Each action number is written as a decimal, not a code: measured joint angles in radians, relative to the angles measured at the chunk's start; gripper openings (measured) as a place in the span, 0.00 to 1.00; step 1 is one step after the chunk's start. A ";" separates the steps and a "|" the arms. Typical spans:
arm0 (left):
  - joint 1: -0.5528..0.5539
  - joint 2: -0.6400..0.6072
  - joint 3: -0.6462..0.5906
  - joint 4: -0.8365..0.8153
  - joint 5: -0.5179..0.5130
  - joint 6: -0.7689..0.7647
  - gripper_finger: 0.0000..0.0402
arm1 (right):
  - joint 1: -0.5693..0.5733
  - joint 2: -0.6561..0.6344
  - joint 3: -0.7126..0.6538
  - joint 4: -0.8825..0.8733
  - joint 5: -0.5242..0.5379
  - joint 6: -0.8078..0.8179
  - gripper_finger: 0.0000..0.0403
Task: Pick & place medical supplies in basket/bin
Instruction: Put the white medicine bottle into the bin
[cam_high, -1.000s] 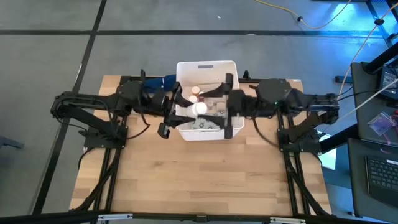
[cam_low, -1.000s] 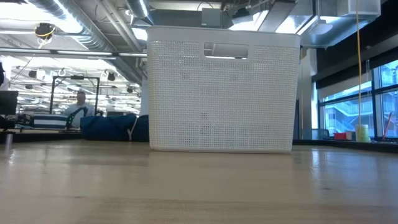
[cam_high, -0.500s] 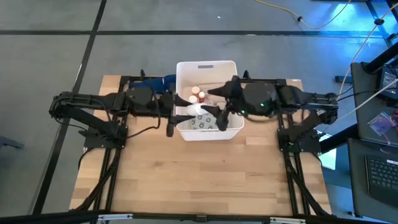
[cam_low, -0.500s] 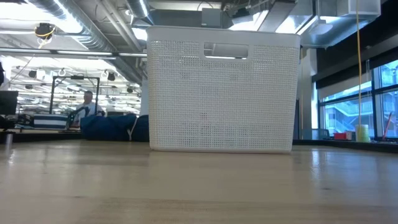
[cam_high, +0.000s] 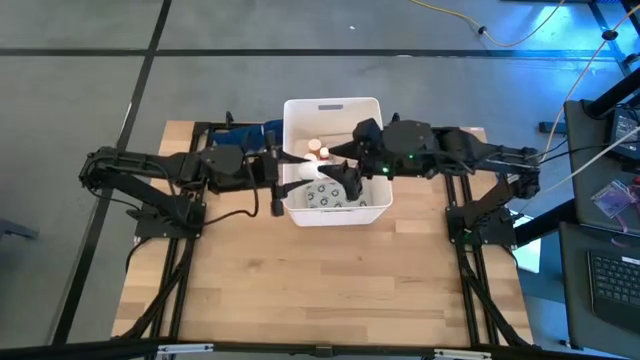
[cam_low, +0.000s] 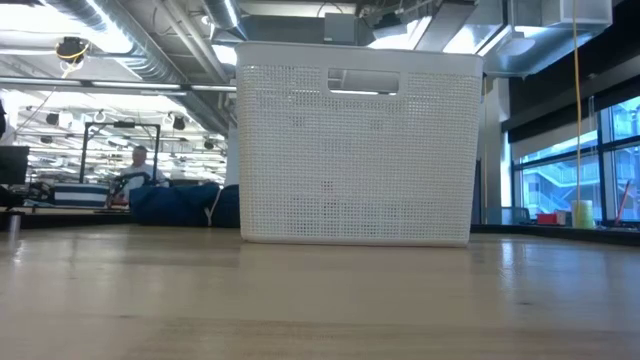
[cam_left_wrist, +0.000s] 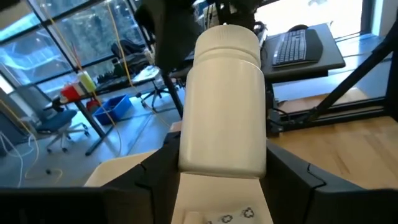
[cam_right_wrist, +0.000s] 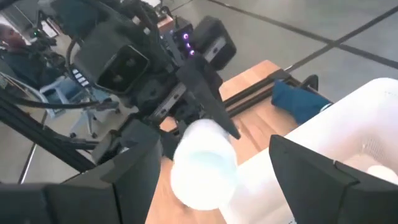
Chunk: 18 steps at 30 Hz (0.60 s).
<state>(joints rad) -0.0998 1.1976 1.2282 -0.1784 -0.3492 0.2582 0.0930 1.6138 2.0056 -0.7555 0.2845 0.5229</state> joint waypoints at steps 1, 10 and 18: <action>-0.002 0.000 0.000 0.003 0.000 0.005 0.46 | -0.003 0.006 0.000 0.003 -0.002 0.003 0.73; -0.004 0.000 0.000 0.027 -0.027 0.026 0.46 | -0.015 0.040 0.000 0.009 -0.079 0.051 0.73; -0.004 -0.004 0.000 0.032 -0.027 0.037 0.46 | -0.016 0.043 0.000 0.010 -0.080 0.050 0.62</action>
<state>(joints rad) -0.1040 1.1935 1.2278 -0.1462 -0.3767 0.2947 0.0772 1.6569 2.0052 -0.7456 0.2042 0.5728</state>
